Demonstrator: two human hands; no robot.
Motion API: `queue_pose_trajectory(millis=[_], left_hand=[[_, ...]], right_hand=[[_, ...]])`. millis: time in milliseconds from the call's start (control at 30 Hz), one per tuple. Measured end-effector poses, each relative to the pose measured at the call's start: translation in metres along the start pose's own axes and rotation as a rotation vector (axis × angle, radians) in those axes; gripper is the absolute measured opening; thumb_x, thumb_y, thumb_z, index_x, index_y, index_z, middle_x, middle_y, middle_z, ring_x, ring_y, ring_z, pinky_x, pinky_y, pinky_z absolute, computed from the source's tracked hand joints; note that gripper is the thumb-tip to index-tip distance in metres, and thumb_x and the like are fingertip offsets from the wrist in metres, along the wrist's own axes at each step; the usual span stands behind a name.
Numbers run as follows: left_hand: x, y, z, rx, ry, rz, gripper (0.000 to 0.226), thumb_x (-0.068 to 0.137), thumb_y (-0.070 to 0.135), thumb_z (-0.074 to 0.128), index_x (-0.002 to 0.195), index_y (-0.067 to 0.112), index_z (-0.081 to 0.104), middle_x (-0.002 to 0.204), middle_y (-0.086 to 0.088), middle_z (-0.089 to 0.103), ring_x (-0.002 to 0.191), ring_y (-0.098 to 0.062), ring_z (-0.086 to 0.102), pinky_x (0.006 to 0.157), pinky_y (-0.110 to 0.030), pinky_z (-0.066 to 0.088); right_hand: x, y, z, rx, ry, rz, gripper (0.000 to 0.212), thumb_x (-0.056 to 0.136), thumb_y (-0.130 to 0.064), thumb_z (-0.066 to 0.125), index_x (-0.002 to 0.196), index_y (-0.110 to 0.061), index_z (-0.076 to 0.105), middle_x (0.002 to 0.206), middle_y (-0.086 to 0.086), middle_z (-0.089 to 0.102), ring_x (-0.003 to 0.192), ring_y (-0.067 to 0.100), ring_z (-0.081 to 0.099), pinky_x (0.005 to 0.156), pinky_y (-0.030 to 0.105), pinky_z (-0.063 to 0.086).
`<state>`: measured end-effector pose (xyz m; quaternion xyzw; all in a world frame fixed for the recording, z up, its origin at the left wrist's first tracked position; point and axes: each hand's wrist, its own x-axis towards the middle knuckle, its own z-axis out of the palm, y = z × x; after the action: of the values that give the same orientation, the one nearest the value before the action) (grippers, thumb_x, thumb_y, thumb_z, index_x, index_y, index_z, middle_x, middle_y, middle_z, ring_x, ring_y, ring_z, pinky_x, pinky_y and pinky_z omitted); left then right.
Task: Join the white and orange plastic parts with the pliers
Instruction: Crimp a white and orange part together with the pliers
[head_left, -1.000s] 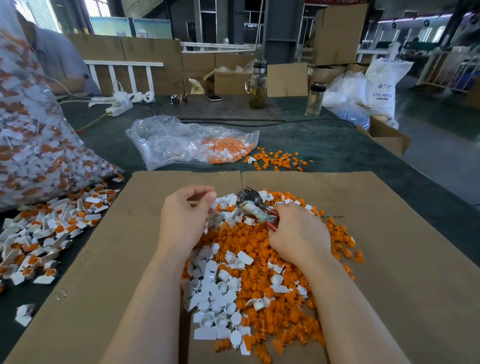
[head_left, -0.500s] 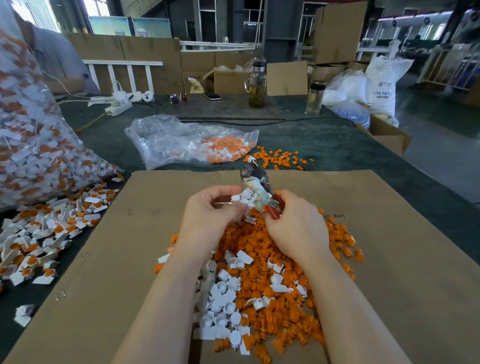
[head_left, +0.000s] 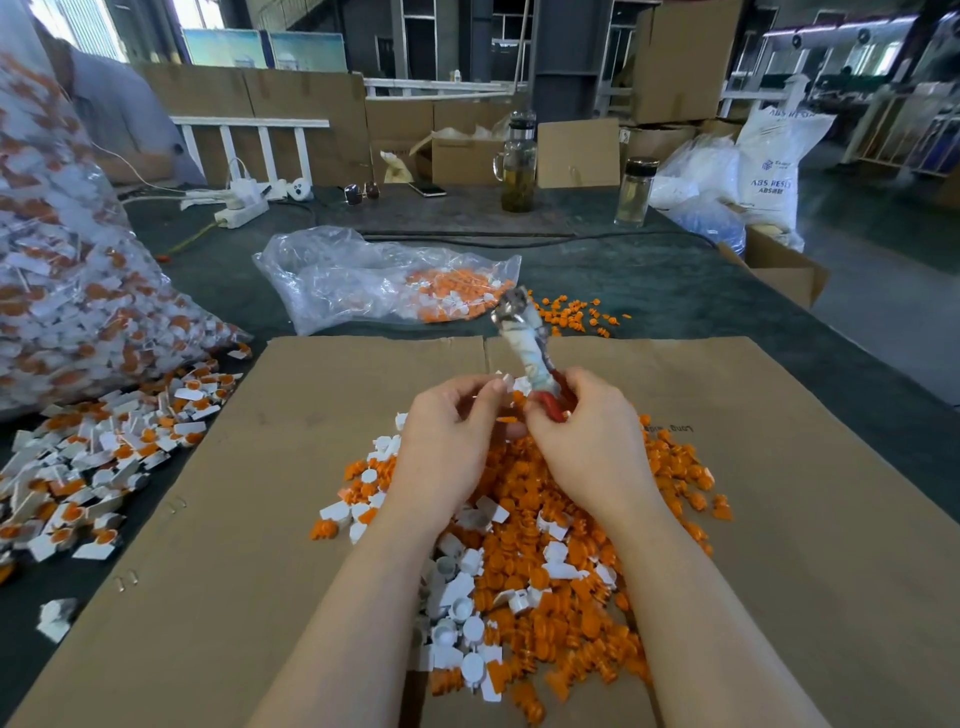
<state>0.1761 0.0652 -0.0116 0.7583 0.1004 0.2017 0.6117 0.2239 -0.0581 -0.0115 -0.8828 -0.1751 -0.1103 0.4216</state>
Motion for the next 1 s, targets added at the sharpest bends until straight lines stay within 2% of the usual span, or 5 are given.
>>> queue_pose_trajectory(millis=[233,333,633,833,1000], left_hand=[[-0.0009,-0.0001,0.0013,-0.109,0.036,-0.078,0.015,0.099,0.021,0.058,0.094,0.019,0.072,0.08,0.003,0.076,0.073,-0.007,0.073,0.064,-0.017,0.056],[-0.0013,-0.0007,-0.0003,-0.06,0.094,-0.055,0.017,0.095,0.028,0.063,0.081,0.031,0.072,0.069,0.012,0.072,0.061,0.001,0.065,0.059,-0.011,0.051],[-0.0026,0.0058,-0.0015,-0.279,0.105,-0.121,0.004,0.084,0.006,0.076,0.083,0.005,0.072,0.068,-0.008,0.074,0.067,-0.019,0.073,0.06,-0.022,0.058],[-0.002,0.0045,0.0007,-0.199,0.137,-0.097,0.01,0.081,0.013,0.078,0.073,0.012,0.073,0.07,-0.006,0.075,0.073,-0.024,0.073,0.068,-0.03,0.059],[-0.0022,0.0058,0.0004,-0.224,0.131,-0.104,0.013,0.079,0.009,0.08,0.069,0.015,0.073,0.065,-0.004,0.073,0.059,-0.011,0.068,0.059,-0.022,0.055]], right_hand=[[-0.0002,-0.0034,-0.0023,0.352,0.023,0.073,0.008,0.091,-0.016,0.063,0.094,-0.023,0.063,0.069,-0.009,0.058,0.047,-0.005,0.05,0.042,0.011,0.037],[-0.0007,-0.0034,-0.0022,0.331,0.043,0.054,0.009,0.09,-0.019,0.064,0.097,-0.025,0.064,0.073,-0.009,0.061,0.055,-0.005,0.053,0.047,0.011,0.04],[-0.0033,-0.006,-0.0011,0.106,0.15,-0.044,0.017,0.088,-0.025,0.065,0.099,-0.032,0.054,0.08,-0.02,0.059,0.069,0.0,0.058,0.057,0.016,0.041],[-0.0061,-0.0089,-0.0011,0.069,0.243,-0.111,0.029,0.083,-0.027,0.07,0.098,-0.039,0.047,0.078,-0.028,0.052,0.069,-0.005,0.055,0.057,0.008,0.035],[-0.0079,-0.008,0.0009,0.053,0.268,-0.15,0.033,0.08,-0.021,0.073,0.107,-0.029,0.059,0.086,-0.026,0.054,0.079,-0.001,0.056,0.061,0.01,0.037]])
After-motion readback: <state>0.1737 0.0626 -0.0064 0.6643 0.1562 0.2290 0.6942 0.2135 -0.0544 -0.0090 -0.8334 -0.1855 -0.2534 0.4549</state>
